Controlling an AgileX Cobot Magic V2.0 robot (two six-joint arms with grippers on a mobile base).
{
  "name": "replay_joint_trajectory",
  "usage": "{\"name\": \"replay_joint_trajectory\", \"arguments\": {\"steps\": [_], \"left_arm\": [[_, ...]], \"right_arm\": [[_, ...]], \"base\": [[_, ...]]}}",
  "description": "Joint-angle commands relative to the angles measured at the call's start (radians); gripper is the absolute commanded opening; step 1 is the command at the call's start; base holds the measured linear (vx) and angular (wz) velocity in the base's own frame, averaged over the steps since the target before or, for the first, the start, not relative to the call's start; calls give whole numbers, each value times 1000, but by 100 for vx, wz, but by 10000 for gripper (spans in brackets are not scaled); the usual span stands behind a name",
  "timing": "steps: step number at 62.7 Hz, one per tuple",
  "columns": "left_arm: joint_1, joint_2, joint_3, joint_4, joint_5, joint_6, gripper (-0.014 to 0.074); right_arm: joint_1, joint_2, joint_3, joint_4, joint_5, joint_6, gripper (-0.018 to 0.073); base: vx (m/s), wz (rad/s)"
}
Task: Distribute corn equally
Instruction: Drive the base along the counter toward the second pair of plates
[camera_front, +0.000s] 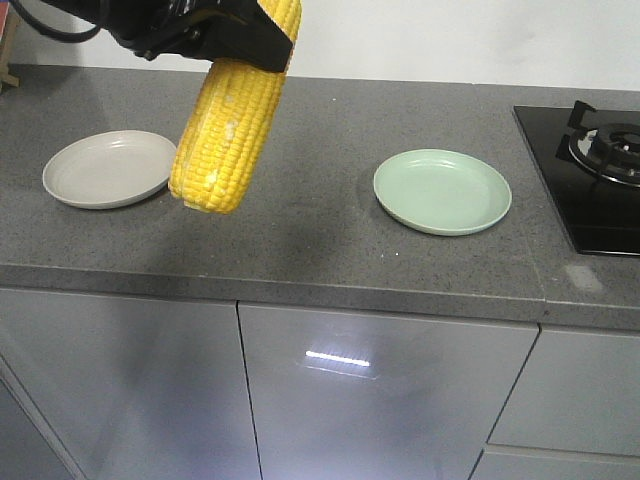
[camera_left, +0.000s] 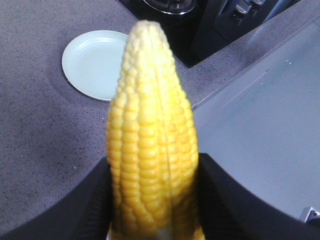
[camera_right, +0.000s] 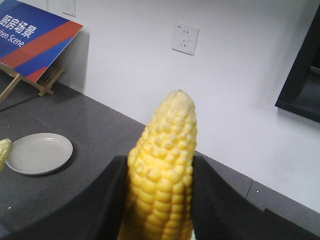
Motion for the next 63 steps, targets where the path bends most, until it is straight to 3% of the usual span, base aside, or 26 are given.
{"name": "replay_joint_trajectory", "arguments": {"steps": [1, 63], "left_arm": [[-3, -38, -26, -36, -51, 1, -7], [-3, -38, -26, -36, -51, 1, -7]], "right_arm": [[-7, -16, -14, 32, -5, -3, -4], [-7, -16, -14, 32, -5, -3, -4]], "base": [[9, -1], [9, -1]]}}
